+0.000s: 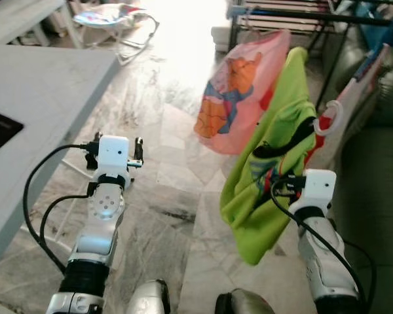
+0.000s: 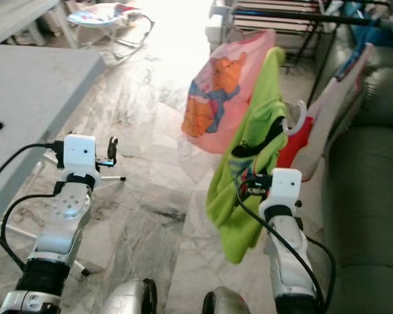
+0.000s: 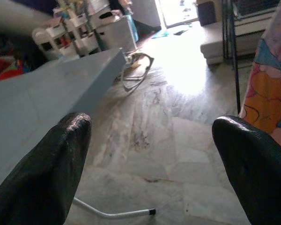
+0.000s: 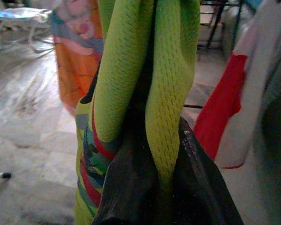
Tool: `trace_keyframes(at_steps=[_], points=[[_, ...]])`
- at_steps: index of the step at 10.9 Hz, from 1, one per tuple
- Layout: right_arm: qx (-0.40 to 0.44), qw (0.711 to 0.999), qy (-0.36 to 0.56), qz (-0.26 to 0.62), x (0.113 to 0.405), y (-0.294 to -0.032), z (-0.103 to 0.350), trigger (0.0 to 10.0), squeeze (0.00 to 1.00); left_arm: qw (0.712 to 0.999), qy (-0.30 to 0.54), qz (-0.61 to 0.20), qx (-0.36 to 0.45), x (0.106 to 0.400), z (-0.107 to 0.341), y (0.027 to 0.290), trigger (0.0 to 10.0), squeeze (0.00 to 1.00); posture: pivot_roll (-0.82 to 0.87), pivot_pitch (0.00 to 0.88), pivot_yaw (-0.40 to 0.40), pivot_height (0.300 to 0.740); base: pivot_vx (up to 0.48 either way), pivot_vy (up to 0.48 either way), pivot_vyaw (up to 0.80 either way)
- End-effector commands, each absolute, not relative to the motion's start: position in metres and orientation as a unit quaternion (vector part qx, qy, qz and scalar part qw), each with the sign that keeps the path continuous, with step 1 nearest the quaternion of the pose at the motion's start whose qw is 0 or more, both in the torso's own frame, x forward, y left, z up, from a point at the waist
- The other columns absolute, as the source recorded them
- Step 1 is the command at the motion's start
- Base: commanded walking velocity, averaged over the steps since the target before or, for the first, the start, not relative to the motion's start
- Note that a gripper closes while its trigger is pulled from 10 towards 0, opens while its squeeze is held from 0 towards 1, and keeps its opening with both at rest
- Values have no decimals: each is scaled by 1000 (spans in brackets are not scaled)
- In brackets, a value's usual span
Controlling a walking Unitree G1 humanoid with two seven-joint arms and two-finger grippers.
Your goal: Hang hanger
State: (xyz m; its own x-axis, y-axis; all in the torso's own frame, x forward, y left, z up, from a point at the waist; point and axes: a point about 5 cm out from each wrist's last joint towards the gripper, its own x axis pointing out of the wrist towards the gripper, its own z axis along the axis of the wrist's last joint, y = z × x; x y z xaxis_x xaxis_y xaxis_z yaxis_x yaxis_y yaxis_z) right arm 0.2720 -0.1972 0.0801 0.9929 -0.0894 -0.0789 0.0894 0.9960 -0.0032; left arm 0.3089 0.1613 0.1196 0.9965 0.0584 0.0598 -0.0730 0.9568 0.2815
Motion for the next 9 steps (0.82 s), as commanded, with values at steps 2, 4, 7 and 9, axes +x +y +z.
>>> trace_keyframes(at_steps=[2, 4, 7, 9], points=[[14, 998, 11, -57, 280, -199, 94, 10000, 0, 989, -33, 38, 142, 314, 122, 162, 10000, 0, -112, 152, 19, 740, 0, 0, 0], [10, 998, 15, -52, 284, -195, 97, 10000, 0, 990, -25, 48, 130, 315, 121, 160, 10000, 0, -124, 181, 12, 740, 0, 0, -400], [7, 999, 9, -47, 286, -192, 101, 10000, 0, 991, -29, 40, 127, 315, 121, 160, 10000, 0, -121, 206, 15, 740, 0, 0, -533], [1, 999, 5, -42, 291, -191, 104, 10000, 0, 992, -38, 27, 116, 315, 123, 154, 10000, 0, -120, 191, 4, 740, 0, 0, 0]])
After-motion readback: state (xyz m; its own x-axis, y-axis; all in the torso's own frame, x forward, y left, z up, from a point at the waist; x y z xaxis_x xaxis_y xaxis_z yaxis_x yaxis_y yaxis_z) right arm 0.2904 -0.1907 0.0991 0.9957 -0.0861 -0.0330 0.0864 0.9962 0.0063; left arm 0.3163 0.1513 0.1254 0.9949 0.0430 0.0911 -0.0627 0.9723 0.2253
